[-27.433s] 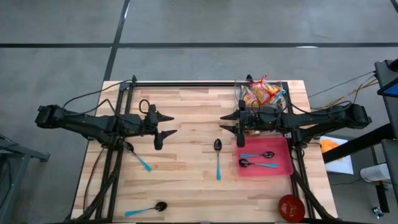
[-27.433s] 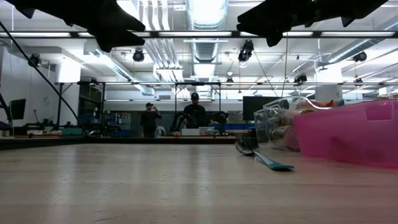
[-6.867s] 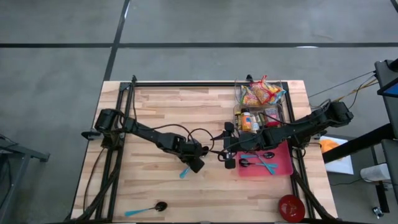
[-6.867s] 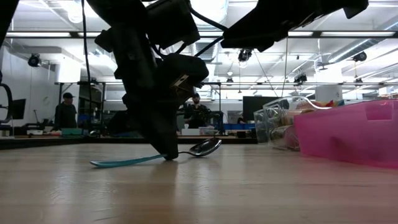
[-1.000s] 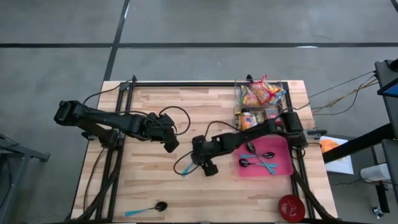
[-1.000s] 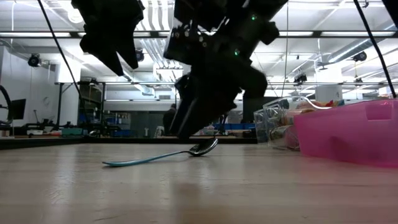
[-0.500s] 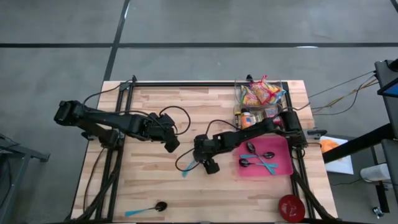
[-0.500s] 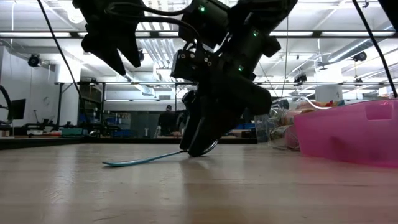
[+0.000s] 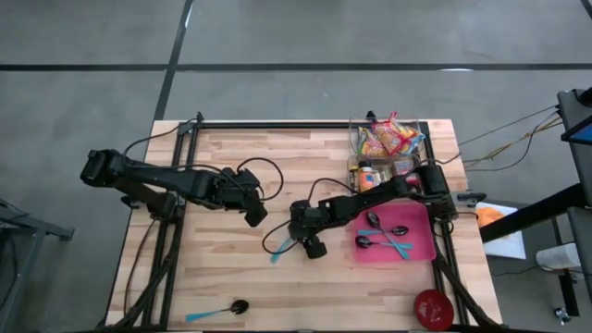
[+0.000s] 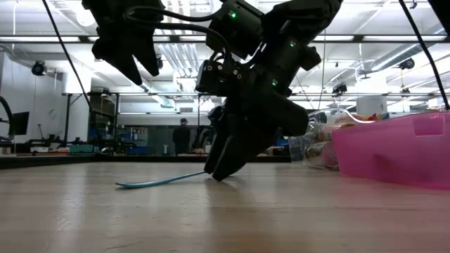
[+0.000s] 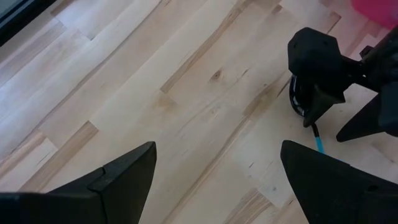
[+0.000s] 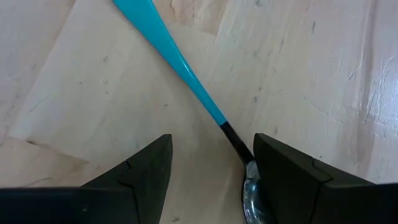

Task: Pick & Place Food Item
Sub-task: Put the blue spoon into the red bin

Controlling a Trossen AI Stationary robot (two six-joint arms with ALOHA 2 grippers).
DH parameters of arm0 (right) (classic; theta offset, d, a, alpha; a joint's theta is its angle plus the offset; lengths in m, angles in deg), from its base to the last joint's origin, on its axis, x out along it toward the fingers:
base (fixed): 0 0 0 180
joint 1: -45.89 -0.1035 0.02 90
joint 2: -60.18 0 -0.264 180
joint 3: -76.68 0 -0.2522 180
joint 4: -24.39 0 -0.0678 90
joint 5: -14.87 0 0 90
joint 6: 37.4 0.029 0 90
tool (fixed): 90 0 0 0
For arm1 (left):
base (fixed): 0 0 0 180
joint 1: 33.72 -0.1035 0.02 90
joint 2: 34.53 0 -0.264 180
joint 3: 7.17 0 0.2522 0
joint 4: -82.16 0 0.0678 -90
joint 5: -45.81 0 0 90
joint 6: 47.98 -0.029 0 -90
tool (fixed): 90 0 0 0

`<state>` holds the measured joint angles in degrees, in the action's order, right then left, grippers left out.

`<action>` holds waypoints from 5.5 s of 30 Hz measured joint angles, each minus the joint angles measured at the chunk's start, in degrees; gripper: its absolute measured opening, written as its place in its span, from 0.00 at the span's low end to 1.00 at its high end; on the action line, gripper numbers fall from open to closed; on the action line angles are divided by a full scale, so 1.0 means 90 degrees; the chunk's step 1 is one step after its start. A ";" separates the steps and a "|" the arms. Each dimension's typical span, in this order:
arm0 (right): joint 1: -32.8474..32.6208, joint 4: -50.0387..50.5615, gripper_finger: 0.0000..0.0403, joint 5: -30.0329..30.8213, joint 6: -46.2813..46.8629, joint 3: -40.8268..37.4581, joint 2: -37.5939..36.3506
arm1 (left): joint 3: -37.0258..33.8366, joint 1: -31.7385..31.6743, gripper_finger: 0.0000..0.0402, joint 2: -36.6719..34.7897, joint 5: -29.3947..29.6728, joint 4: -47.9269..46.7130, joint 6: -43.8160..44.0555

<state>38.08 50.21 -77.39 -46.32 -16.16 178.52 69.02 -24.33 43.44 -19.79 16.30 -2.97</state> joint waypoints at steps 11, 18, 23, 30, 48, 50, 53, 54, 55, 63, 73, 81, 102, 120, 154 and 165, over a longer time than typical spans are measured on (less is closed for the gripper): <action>-0.0012 -0.0116 0.21 -0.0121 -0.0149 -0.0063 -0.0007 | 0.0000 0.0000 0.87 0.0000 0.0000 -0.0002 0.0002; 0.0007 -0.0153 0.04 -0.0044 -0.0125 -0.0063 -0.0007 | 0.0000 0.0000 0.87 0.0000 0.0000 -0.0002 0.0001; -0.0005 -0.0152 0.07 -0.0046 -0.0127 -0.0065 -0.0007 | 0.0000 0.0000 0.87 0.0000 0.0000 -0.0002 0.0000; -0.0005 -0.0152 0.07 -0.0056 -0.0127 -0.0064 -0.0007 | 0.0000 0.0001 0.87 0.0000 0.0000 -0.0002 0.0001; -0.0088 0.0858 0.07 -0.0057 0.0796 -0.0100 -0.1139 | 0.0000 0.0000 0.87 0.0000 0.0000 -0.0002 0.0002; -0.0165 0.1285 0.07 0.0080 0.1039 -0.0146 -0.1397 | 0.0000 0.0002 0.87 0.0000 0.0000 -0.0001 0.0000; -0.0332 0.1965 0.07 0.0390 0.1365 -0.0205 -0.1860 | 0.0000 0.0002 0.87 0.0000 0.0000 0.0000 0.0000; -0.0399 0.2245 0.07 0.0487 0.1464 -0.0242 -0.2031 | 0.0000 0.0002 0.87 0.0000 0.0000 -0.0002 0.0002; -0.0472 0.2529 0.07 0.0574 0.1580 -0.0279 -0.2199 | 0.0000 0.0000 0.87 0.0000 0.0000 -0.0002 0.0002; -0.1203 0.3927 0.07 0.1111 0.3395 -0.0803 -0.3503 | 0.0000 0.0002 0.87 0.0000 0.0000 -0.0002 0.0000; -0.1822 0.4777 0.07 0.1137 0.5803 -0.2429 -0.4923 | 0.0000 0.0002 0.87 0.0000 0.0000 0.0000 0.0002; -0.2205 0.4835 0.07 0.1200 0.6729 -0.3357 -0.5858 | 0.0000 0.0002 0.87 0.0000 0.0000 0.0000 0.0000; -0.2509 0.3925 0.07 0.1222 0.7562 -0.4666 -0.6052 | 0.0000 0.0000 0.87 0.0000 0.0000 0.0000 0.0000; -0.2509 0.3758 0.32 0.1256 0.7332 -0.4684 -0.6011 | 0.0000 0.0001 0.87 0.0000 0.0000 0.0000 0.0000; -0.1925 -0.1726 0.39 0.4143 0.2498 -0.4616 -0.6709 | 0.0000 0.0001 0.87 0.0000 0.0000 -0.0001 0.0000; -0.0539 -0.3841 0.39 0.2578 0.0869 -0.4808 -0.6203 | 0.0000 0.0002 0.87 0.0000 0.0000 0.0000 0.0000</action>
<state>33.22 15.65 -54.19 -38.50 -59.43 122.69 69.02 -24.31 43.44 -19.79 16.30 -2.97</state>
